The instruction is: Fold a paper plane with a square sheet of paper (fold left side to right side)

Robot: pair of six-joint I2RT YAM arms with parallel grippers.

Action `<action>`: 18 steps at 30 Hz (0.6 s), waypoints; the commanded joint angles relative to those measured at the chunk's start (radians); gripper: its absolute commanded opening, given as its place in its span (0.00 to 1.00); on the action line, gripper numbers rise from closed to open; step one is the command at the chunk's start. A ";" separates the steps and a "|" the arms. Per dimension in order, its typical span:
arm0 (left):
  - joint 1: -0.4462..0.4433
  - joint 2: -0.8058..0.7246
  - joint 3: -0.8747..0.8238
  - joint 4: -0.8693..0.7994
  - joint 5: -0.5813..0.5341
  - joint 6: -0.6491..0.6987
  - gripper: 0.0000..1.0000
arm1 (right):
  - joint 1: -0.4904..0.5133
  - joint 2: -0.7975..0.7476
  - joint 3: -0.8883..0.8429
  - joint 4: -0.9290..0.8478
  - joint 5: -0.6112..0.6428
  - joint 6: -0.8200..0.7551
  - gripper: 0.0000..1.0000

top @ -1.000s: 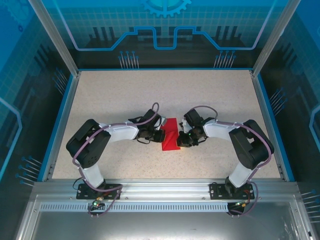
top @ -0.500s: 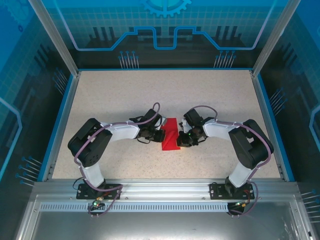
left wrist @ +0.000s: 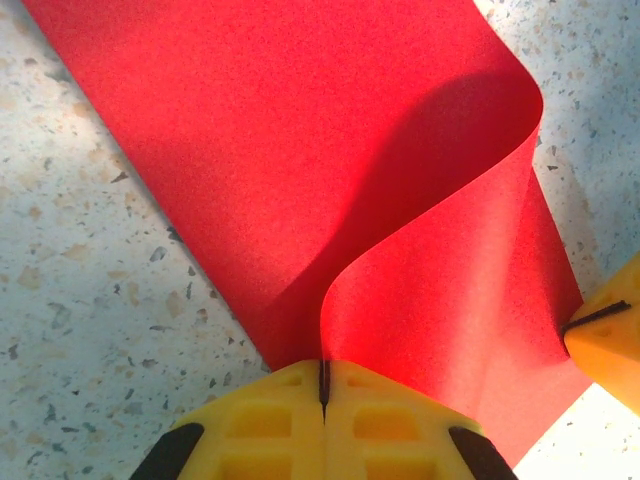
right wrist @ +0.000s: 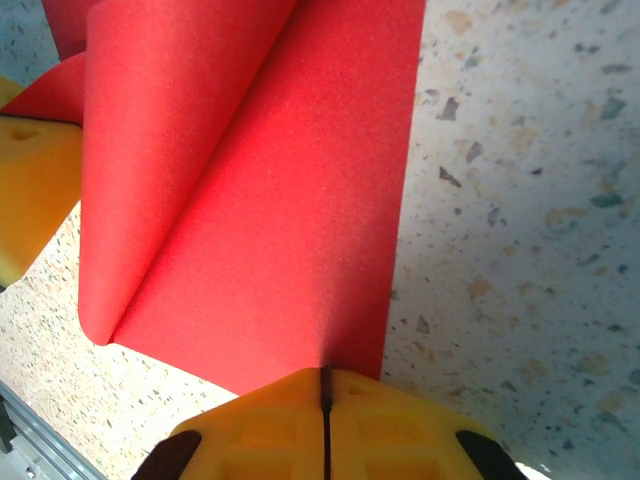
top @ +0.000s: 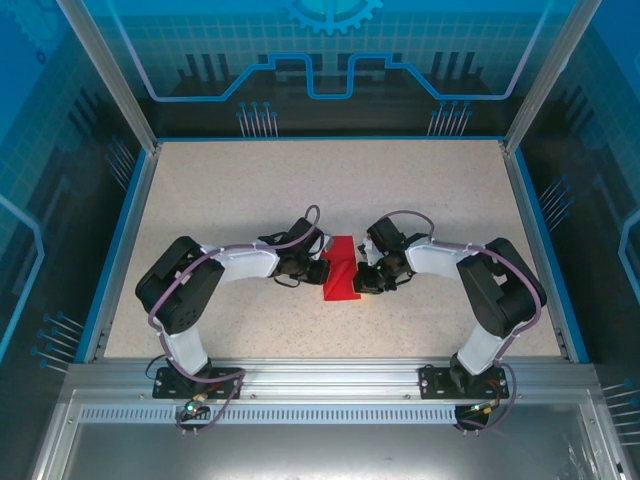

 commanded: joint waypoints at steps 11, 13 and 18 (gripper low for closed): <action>0.009 0.027 0.026 -0.040 -0.019 0.027 0.00 | 0.023 0.034 0.005 -0.059 0.023 -0.016 0.07; 0.009 0.032 0.028 -0.041 -0.018 0.028 0.00 | 0.024 0.034 0.006 -0.059 0.024 -0.016 0.07; 0.009 0.044 0.030 -0.037 -0.011 0.028 0.01 | 0.024 0.034 0.007 -0.059 0.022 -0.017 0.07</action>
